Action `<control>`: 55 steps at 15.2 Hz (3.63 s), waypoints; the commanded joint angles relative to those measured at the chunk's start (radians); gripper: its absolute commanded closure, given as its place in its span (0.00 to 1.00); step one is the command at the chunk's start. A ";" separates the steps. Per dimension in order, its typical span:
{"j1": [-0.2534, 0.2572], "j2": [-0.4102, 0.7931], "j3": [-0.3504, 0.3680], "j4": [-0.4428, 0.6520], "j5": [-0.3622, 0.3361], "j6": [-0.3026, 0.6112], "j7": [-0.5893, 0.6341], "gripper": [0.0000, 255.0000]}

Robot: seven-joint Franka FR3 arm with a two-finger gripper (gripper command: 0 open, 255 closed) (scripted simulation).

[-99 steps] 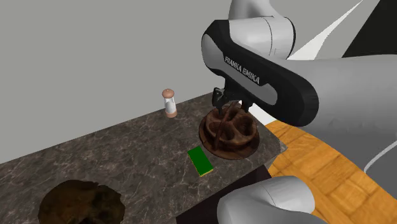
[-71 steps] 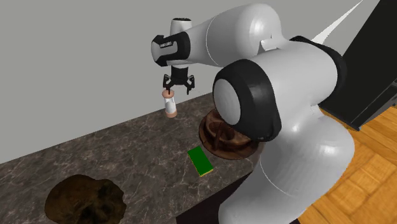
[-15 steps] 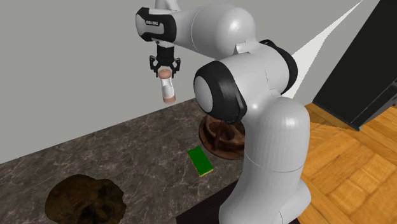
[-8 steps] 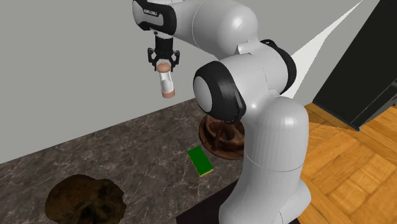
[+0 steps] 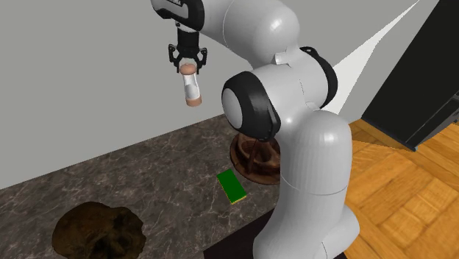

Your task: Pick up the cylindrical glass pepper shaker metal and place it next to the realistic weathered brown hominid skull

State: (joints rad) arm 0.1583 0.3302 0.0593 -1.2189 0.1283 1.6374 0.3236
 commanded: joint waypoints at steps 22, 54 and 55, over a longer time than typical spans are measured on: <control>0.112 -0.342 0.073 -0.312 0.001 -0.003 0.191 1.00; 0.301 -0.724 0.343 -0.818 0.096 0.190 0.595 1.00; 0.301 -0.725 0.344 -0.832 0.098 0.203 0.593 1.00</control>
State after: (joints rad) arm 0.4589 -0.3903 0.4043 -2.0356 0.2237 1.8286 0.9201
